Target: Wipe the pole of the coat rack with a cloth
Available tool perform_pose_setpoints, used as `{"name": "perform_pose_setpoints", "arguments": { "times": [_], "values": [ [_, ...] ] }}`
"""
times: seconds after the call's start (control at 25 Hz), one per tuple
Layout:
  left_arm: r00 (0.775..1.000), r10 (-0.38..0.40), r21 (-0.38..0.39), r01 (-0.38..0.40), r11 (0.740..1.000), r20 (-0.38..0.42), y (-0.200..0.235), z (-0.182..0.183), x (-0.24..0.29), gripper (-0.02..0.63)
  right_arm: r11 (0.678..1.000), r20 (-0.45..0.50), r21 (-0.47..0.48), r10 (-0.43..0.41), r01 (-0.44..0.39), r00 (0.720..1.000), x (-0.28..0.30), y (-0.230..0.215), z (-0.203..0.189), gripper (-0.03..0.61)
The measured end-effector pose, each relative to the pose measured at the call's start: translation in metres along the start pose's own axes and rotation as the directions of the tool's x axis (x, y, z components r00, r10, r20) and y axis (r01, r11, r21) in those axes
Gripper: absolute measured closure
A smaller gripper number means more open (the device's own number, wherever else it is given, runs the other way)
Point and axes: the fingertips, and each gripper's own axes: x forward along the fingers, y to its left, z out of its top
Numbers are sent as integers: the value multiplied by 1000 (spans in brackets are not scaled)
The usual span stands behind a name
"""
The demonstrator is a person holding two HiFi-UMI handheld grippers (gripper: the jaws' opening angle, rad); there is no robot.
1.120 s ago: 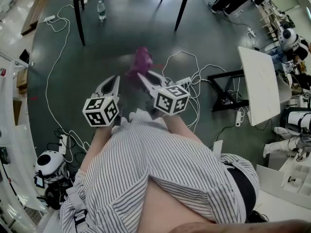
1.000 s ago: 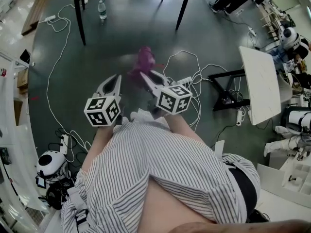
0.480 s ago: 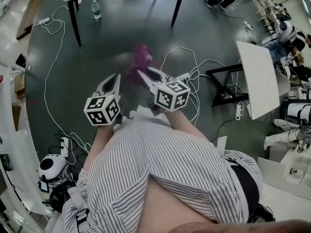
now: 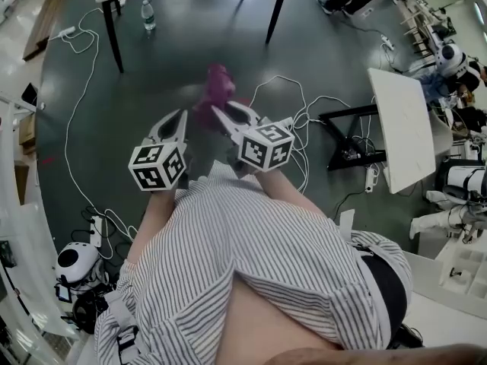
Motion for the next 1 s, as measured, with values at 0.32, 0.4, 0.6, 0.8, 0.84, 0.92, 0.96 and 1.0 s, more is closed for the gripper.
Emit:
{"name": "perform_pose_setpoints", "arguments": {
  "times": [0.32, 0.4, 0.6, 0.8, 0.84, 0.92, 0.96, 1.0],
  "values": [
    [1000, 22, -42, -22, 999, -5, -2, -4, 32, 603, 1000, -30, 11, 16, -16, 999, 7, -33, 7, 508],
    [1000, 21, -46, -22, 999, -18, -2, -4, 40, 603, 1000, -43, 17, 15, -14, 999, 12, -41, 9, 508],
    [999, 33, -46, -35, 998, -34, 10, 2, 56, 603, 999, -44, 32, 15, -14, 999, 30, -53, 17, 508],
    [998, 31, -36, -33, 999, -51, 41, 20, 83, 603, 998, -38, 59, 0, 2, 999, 70, -71, 29, 508],
    [998, 28, -33, -30, 999, -51, 50, 26, 90, 603, 998, -32, 61, -2, 4, 999, 81, -74, 35, 508],
    [999, 22, -29, -24, 999, -49, 69, 43, 105, 603, 998, -23, 60, -7, 9, 1000, 105, -80, 47, 508],
    [999, 19, -27, -20, 999, -47, 78, 52, 113, 603, 998, -22, 59, -12, 13, 1000, 117, -84, 53, 508],
    [999, 15, -24, -16, 1000, -47, 86, 62, 121, 603, 998, -21, 60, -17, 19, 1000, 130, -87, 59, 508]
  ]
}}
